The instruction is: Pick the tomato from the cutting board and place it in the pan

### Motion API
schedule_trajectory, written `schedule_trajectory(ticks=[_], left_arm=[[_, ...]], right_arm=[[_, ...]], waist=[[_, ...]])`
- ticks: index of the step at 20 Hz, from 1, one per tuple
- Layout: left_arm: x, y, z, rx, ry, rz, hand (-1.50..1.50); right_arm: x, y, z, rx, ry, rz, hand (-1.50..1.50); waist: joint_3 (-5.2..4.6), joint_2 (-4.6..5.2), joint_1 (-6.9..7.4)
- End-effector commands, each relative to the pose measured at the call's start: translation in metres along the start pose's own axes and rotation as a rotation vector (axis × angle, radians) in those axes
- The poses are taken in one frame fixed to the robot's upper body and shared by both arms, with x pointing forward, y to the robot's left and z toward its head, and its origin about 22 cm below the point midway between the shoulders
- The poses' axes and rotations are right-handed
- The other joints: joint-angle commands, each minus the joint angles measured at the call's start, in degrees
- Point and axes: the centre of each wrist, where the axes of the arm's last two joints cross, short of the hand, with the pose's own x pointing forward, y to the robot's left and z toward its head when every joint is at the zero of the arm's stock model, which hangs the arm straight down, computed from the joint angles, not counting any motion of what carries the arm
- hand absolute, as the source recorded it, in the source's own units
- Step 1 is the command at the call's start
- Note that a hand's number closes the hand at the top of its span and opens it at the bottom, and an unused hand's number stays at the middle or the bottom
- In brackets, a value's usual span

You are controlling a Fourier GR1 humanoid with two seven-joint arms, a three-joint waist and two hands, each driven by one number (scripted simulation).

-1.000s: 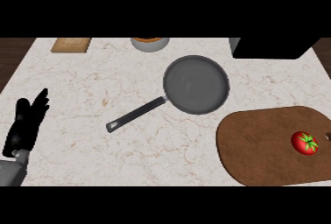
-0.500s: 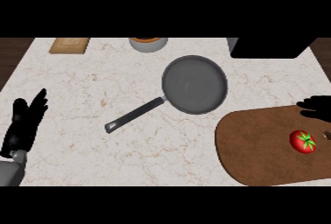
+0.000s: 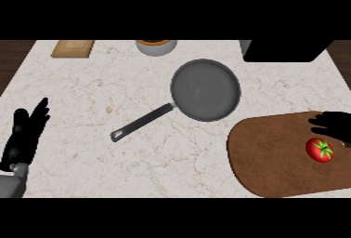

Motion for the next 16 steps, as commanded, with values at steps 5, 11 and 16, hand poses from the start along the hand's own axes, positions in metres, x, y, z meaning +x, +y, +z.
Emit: schedule_trajectory(ticks=[5,11,16], left_arm=[[0.012,-0.002,-0.003,0.001,-0.002,0.003,0.00],[0.008,0.008,-0.005,-0.001,-0.013,0.008,0.00],[0.001,-0.005,0.002,-0.005,0.006,0.020,0.00]], right_arm=[[-0.010,0.035,-0.010,0.071,-0.020,0.039,-1.50],[-0.006,0.013,-0.036,0.066,-0.008,0.038,-1.50],[-0.002,0.026,-0.016,0.096,-0.031,0.027,-1.50]], waist=[[-0.03,-0.11,-0.33],[-0.06,-0.08,-0.18],[-0.06,-0.20,-0.55]])
